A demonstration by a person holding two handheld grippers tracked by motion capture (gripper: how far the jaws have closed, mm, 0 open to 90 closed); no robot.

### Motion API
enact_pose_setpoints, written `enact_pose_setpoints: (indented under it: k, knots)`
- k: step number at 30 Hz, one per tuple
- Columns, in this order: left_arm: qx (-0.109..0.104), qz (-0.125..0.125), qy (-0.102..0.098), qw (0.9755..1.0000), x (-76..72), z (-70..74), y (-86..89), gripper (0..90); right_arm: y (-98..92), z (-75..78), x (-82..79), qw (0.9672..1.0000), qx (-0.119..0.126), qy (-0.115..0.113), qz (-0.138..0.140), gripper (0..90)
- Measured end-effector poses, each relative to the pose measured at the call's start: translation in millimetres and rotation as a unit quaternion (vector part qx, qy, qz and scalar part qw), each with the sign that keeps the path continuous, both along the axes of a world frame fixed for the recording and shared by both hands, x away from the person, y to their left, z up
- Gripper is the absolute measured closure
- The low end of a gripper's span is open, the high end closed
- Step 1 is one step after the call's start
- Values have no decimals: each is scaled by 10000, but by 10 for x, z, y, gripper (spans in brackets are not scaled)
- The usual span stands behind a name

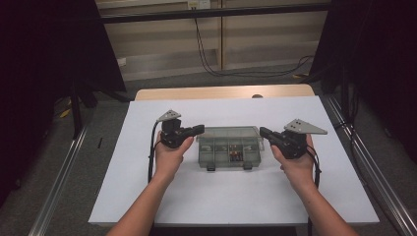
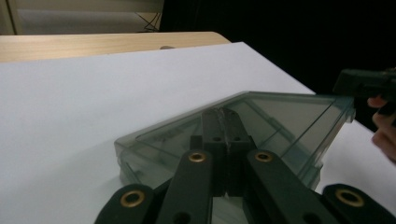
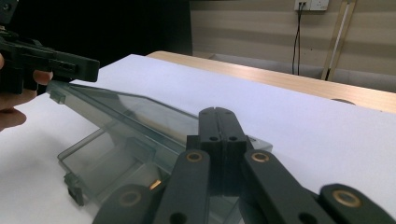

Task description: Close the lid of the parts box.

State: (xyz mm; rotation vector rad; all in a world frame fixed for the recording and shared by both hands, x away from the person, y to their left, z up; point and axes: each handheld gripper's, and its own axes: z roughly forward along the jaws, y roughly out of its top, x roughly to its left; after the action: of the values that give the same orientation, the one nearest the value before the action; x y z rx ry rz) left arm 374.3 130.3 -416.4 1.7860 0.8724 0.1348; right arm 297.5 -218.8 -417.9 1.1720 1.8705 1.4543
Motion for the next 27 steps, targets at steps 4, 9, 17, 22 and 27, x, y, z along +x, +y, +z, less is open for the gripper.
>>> enact_pose_setpoints:
  k: [4,9,17,22,27]
  knots:
    - [-12,-9,-78,10000,-92,-29,10,900,22,-44,-76,10000,-48,-11,11,900]
    - [1,-39,-118,9999,-206,-75,38,900,33,-120,-162,10000,4,32,2,900]
    - [82,-30,-169,9998,-366,-199,53,900,22,-249,-275,9999,6,98,30,900]
    - [123,24,-310,9994,-457,-299,52,900,23,-322,-331,9999,-55,115,4,900]
    - [109,68,-376,9992,-514,-371,53,900,33,-392,-365,9998,-87,154,11,900]
